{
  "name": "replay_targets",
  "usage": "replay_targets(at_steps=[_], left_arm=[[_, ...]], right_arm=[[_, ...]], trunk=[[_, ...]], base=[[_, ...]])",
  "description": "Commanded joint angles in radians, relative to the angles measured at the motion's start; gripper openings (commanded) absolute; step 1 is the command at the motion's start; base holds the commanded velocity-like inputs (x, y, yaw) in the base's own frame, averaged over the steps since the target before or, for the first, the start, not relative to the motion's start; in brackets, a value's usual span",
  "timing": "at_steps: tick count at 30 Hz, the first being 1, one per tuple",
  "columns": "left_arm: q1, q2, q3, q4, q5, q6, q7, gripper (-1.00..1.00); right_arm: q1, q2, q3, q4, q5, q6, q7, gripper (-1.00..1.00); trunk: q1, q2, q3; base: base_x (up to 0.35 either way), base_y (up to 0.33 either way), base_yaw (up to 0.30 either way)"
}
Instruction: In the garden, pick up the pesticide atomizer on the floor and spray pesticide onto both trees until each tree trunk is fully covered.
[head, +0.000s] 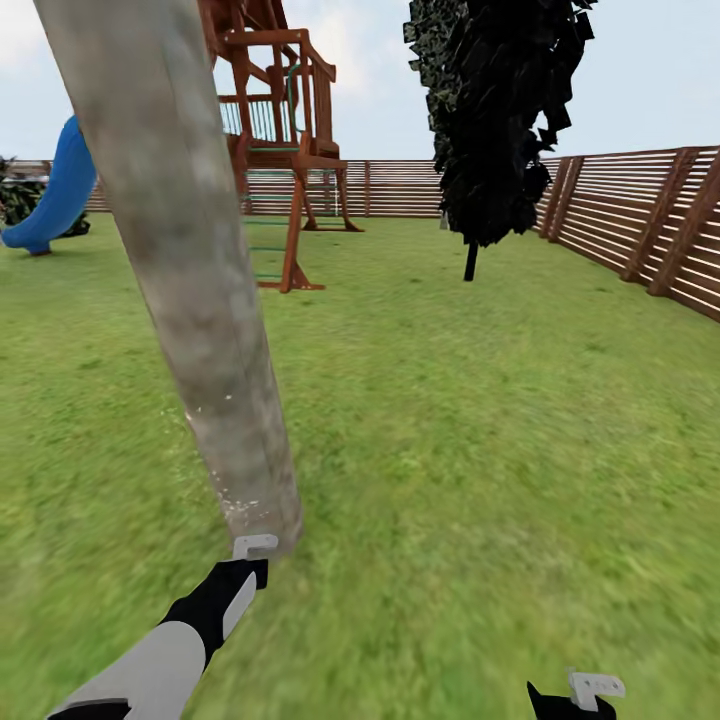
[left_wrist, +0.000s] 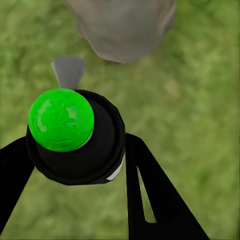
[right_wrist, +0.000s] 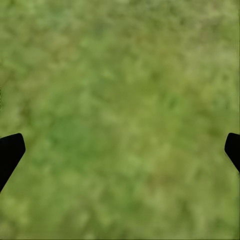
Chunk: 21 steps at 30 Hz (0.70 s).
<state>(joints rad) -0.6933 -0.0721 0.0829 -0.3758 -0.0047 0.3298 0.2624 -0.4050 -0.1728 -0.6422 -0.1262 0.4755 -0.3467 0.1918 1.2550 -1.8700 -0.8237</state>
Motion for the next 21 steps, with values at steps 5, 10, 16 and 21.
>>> replay_targets(at_steps=[5,10,16,21], left_arm=[[0.000,0.000,0.000,0.000,0.000,0.000,0.000,-1.00],[0.000,0.000,0.000,0.000,-0.001,-0.001,0.000,-1.00],[0.000,0.000,0.000,0.000,-0.001,-0.001,0.000,-1.00],[0.000,0.000,0.000,0.000,-0.001,-0.001,0.000,-1.00]], right_arm=[[0.000,-0.001,-0.001,0.000,0.000,0.000,0.000,1.00],[0.000,-0.001,-0.001,-0.001,0.000,0.000,0.000,1.00],[0.000,0.001,0.000,0.000,0.000,0.000,0.000,1.00],[0.000,0.001,0.000,0.000,0.000,0.000,0.000,1.00]], trunk=[[0.000,0.000,0.000],[0.000,0.000,0.000],[0.000,0.000,0.000],[0.000,0.000,0.000]], base=[[0.161,-0.238,0.099],[0.055,-0.262,0.002],[0.001,-0.272,0.047],[0.000,-0.272,0.257]])
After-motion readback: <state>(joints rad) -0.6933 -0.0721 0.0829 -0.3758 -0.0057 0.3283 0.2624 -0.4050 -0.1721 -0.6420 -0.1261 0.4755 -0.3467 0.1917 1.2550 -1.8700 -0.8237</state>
